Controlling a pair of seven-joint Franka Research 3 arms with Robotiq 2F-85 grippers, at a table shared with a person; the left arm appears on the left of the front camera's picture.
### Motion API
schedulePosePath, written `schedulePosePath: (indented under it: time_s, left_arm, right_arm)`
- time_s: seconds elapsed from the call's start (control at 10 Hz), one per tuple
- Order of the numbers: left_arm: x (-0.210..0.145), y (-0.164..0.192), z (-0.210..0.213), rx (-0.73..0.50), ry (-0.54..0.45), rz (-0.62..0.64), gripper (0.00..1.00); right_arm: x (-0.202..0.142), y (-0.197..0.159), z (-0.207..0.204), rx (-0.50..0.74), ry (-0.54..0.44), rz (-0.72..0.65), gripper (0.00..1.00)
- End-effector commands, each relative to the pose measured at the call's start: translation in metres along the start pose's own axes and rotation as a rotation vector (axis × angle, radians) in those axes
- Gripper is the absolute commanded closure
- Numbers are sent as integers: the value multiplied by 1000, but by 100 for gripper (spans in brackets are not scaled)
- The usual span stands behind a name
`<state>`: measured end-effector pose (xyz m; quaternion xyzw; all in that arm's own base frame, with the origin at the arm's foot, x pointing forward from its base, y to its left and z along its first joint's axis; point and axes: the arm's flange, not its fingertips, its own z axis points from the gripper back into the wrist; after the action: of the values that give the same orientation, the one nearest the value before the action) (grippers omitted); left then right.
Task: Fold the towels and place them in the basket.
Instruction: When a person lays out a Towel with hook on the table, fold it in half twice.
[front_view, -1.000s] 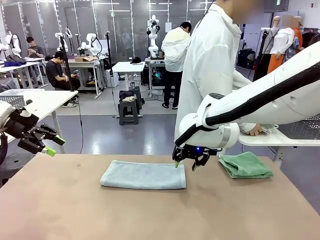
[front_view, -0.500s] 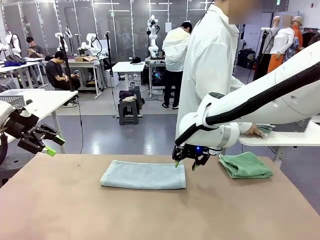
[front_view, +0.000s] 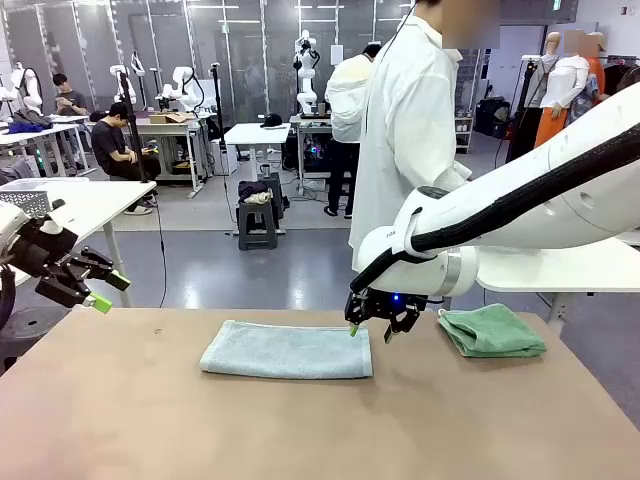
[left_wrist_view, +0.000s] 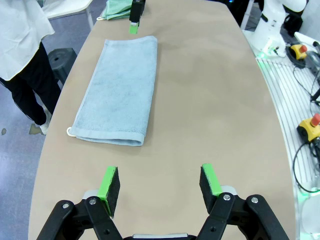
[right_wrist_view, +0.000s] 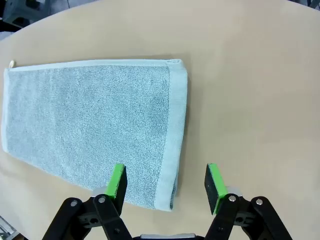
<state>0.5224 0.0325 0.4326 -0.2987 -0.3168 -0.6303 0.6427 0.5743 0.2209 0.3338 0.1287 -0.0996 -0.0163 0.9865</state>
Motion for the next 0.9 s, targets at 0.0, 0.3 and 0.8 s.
schedulePosePath:
  time_s: [0.0,0.3,0.8]
  left_arm:
    - [2,-3,0,4,1,-2,19]
    - [2,-3,0,4,1,-2,19]
    - [2,-3,0,4,1,-2,19]
  right_arm:
    - [1,7,-10,-40,-20,-34,21]
    - [0,10,-22,-49,-20,-40,21]
    - [8,15,-36,-70,-30,-71,36]
